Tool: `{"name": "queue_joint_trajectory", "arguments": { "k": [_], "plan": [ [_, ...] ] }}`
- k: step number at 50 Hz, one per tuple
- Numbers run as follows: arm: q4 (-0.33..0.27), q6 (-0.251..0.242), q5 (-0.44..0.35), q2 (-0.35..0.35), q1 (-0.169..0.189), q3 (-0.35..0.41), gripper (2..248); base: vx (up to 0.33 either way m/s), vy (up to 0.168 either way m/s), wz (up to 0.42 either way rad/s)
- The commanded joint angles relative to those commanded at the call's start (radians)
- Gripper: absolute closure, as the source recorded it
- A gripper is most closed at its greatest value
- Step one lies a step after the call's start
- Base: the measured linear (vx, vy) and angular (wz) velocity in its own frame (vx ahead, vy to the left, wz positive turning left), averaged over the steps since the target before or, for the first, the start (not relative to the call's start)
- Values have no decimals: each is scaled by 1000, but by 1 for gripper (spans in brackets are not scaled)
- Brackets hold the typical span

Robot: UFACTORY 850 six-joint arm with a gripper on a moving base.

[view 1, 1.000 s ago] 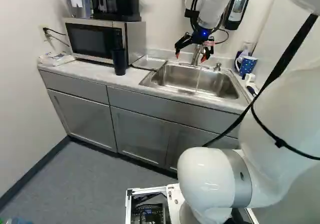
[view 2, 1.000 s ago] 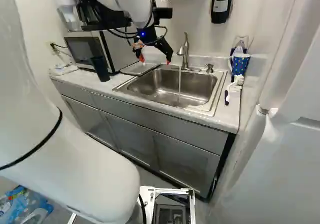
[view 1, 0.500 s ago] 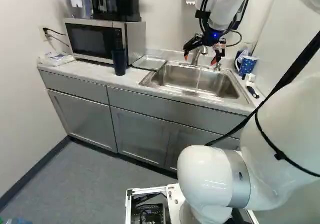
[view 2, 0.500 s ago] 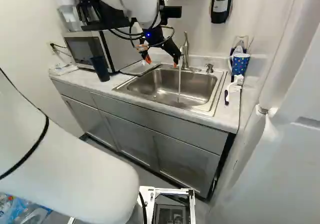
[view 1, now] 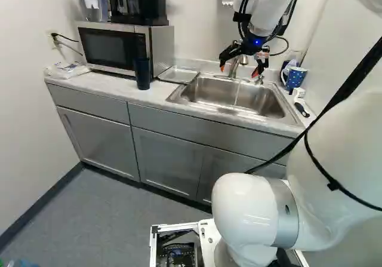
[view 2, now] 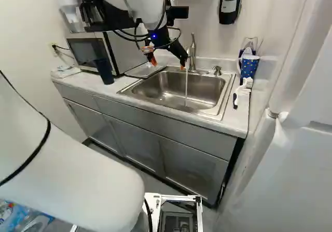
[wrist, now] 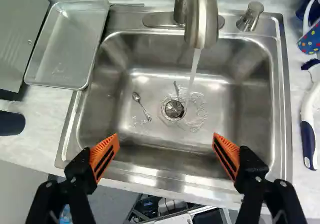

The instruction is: Rinse the cup and place it in the tray

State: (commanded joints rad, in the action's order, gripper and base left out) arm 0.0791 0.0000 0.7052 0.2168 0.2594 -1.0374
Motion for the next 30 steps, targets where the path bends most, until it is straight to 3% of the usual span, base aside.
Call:
{"name": "queue_joint_trajectory", "arguments": {
  "k": [8, 30],
  "plan": [
    [0, 0, -4, -9, -16, -8, 3, 0, 0, 0],
    [0, 0, -57, -28, -101, -25, 3, 0, 0, 0]
  ]
}}
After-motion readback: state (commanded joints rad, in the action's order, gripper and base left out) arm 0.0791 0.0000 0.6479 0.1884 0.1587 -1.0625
